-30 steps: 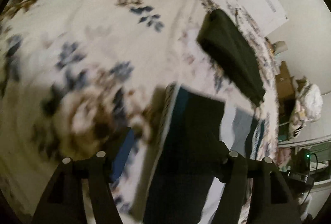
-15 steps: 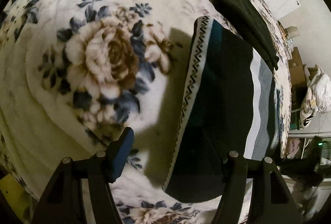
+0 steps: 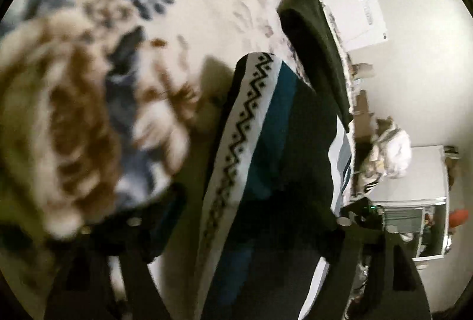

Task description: Fold small clothes

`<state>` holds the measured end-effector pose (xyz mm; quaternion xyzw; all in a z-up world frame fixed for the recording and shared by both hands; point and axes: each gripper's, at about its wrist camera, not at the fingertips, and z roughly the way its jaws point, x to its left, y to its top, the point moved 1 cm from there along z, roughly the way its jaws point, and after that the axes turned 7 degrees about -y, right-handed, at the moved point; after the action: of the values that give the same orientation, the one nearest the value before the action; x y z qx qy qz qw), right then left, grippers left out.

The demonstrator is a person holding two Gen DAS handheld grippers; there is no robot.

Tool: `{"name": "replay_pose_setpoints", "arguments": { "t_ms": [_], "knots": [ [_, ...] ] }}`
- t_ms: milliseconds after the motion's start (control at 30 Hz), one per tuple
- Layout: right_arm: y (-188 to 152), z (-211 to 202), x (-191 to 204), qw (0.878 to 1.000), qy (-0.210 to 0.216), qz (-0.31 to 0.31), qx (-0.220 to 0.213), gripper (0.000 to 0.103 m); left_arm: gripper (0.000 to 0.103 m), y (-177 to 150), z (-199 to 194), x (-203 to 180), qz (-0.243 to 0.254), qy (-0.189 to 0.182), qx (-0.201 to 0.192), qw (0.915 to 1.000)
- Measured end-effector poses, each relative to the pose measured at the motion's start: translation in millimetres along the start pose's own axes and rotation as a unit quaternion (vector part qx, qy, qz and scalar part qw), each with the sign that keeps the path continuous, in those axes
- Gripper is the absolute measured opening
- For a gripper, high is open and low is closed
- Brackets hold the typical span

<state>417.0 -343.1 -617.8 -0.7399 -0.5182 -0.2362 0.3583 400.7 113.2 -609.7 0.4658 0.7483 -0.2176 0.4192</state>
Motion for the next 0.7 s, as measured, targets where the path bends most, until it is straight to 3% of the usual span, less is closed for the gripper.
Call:
{"name": "replay_pose_setpoints", "arguments": {
  "t_ms": [133,300,333,367,400,500,700],
  "knots": [
    [8,22,22,0.997,0.034,-0.043,0.052,0.103,0.089,6,15,-9,0.005,-0.014,0.003,0.9999],
    [6,52,42,0.994,-0.010,-0.071,0.082,0.103,0.089,6,31,-28,0.030,-0.026,0.020,0.9990],
    [8,55,45,0.994,-0.014,-0.071,0.079,0.095,0.083,5,33,-37,0.044,-0.029,0.019,0.9984],
    [8,56,47,0.995,-0.016,-0.072,0.074,0.080,0.070,3,30,-43,0.052,-0.032,0.017,0.9980],
    [7,56,50,0.995,-0.028,-0.075,0.062,0.041,0.038,2,30,-51,0.063,-0.017,0.016,0.9977],
    [1,47,57,0.996,-0.036,-0.071,0.036,0.030,0.032,5,23,-73,0.086,0.006,0.012,0.9962],
    [-8,-3,96,0.996,-0.036,-0.077,-0.020,0.026,0.031,37,9,-133,0.119,-0.001,0.017,0.9928]
  ]
}}
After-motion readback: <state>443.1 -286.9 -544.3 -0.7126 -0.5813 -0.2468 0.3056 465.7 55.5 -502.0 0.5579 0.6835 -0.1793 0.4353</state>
